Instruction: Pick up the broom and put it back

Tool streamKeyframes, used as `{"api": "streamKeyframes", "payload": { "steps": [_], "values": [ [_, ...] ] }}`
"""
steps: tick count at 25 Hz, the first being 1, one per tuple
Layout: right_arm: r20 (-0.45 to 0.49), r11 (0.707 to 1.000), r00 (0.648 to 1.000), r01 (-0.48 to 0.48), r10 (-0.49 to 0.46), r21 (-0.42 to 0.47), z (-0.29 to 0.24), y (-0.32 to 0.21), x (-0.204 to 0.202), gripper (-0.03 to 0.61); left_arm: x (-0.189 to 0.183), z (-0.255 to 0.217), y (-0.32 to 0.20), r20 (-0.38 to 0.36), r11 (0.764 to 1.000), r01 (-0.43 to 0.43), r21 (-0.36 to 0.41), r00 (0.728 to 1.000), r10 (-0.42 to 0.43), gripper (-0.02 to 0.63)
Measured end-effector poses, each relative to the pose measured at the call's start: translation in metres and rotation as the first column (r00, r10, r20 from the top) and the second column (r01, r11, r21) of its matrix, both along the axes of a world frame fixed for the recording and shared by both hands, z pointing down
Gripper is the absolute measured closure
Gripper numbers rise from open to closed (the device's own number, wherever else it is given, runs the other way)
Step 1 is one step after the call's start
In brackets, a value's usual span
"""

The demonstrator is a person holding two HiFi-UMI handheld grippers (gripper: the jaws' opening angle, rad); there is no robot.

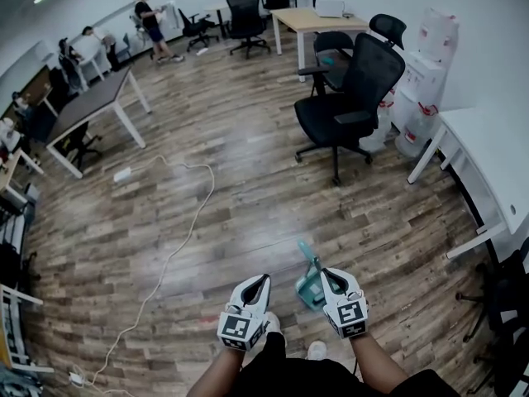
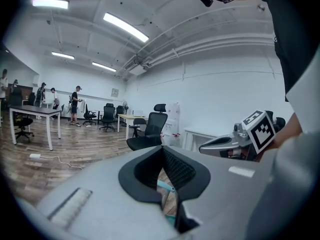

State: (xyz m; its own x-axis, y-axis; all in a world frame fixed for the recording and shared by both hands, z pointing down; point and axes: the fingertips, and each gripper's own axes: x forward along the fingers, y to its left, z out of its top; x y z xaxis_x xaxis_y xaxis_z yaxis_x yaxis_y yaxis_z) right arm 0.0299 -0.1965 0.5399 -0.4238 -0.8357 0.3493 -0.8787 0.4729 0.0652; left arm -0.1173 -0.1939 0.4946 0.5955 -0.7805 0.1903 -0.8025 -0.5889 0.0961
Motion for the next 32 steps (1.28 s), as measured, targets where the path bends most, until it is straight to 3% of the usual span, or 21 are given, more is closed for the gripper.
{"api": "streamKeyframes", "payload": {
  "steps": [11, 18, 32],
  "values": [
    [-0.09, 0.986, 0.996, -0.025, 0.01, -0.165, 0.08, -0.002, 0.006, 0.572, 0.005, 0.039, -0.015, 0.001, 0.995, -0.031, -0.095, 1.0, 0.031, 0.597],
    [-0.165, 0.966, 0.986, -0.046, 0.004, -0.255, 0.129, -0.014, 0.007, 0.499, 0.004, 0.069, -0.015, 0.001, 0.987, -0.052, -0.15, 0.999, 0.053, 0.597],
    [-0.235, 0.931, 0.971, -0.122, 0.041, -0.343, 0.187, -0.046, 0.013, 0.463, -0.004, 0.096, -0.03, 0.041, 0.971, -0.088, -0.221, 0.994, 0.099, 0.596]
  ]
}}
